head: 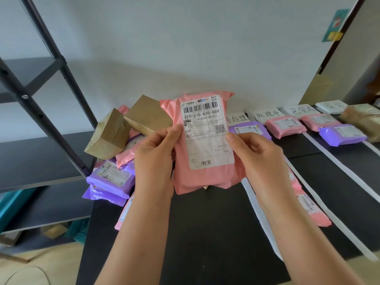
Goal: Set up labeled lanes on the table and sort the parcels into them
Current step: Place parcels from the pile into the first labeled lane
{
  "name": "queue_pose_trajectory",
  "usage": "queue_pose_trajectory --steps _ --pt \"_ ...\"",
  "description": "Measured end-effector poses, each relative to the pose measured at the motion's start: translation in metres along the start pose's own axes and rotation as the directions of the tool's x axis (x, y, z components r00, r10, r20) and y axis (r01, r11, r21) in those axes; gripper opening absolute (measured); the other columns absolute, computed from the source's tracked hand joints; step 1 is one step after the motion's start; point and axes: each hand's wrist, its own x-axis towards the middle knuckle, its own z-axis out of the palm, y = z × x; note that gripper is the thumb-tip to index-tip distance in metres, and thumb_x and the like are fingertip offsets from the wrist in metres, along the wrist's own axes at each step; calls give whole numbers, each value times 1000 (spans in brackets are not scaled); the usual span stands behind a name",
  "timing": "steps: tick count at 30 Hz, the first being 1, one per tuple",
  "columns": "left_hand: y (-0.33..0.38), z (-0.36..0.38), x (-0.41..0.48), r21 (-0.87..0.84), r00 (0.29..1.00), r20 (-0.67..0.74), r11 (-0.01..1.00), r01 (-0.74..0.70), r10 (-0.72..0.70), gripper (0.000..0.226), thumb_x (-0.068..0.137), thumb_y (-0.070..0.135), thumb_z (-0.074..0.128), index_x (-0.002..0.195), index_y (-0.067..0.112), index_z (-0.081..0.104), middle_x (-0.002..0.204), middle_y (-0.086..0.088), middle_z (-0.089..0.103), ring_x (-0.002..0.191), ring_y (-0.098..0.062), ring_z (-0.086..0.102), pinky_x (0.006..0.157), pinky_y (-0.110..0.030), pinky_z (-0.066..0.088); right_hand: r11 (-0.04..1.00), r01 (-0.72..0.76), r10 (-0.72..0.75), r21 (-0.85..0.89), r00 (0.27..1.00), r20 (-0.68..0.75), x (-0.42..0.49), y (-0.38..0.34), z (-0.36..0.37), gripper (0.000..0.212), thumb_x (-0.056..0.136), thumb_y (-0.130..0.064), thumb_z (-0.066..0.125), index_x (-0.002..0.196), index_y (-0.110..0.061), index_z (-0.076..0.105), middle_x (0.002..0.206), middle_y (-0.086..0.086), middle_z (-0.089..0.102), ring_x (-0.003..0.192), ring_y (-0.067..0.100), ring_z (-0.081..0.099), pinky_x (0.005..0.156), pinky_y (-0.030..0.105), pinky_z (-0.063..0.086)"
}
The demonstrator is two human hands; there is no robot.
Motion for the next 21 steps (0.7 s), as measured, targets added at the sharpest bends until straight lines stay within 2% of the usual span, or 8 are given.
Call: queue_pose_trajectory --steps 4,8,10,14,21 --pt "1 -2 3 17 1000 7 1000 -10 10 18 86 24 75 90 6 74 80 -2 74 66 -10 67 55 -19 52 998 47 -46 -44 999 18 -1 2 2 9 87 -35 70 87 -26 72 81 -19 72 82 2 68 67 19 56" --pt "2 -4 2 35 996 82 999 -24 21 16 90 16 69 103 11 76 98 -4 77 92 -18 73 77 -29 59 996 48 -49 -79 999 -18 0 6 4 9 90 -25 70 93 -18 74 83 -15 73 79 2 69 68 28 58" --pt "4 -5 1 52 989 143 998 -44 36 23 91 7 64 111 14 74 104 -2 76 99 -18 72 84 -30 59 996 44 -46 -77 998 -34 1 6 5 8 91 -23 69 92 -16 74 83 -15 74 78 2 70 67 29 58" --pt "5 -7 1 44 975 211 996 -73 63 28 91 1 62 115 13 72 107 -2 75 104 -19 70 86 -28 58 997 40 -44 -64 997 -61 0 4 4 8 91 -23 69 90 -16 73 84 -12 74 82 8 71 75 43 59" --pt "0 -8 6 14 973 222 997 -72 67 29 90 0 64 116 8 71 110 -6 74 108 -23 69 90 -31 58 998 39 -43 -54 996 -75 -3 -1 1 7 90 -26 69 91 -20 74 84 -10 74 84 15 70 77 50 58"
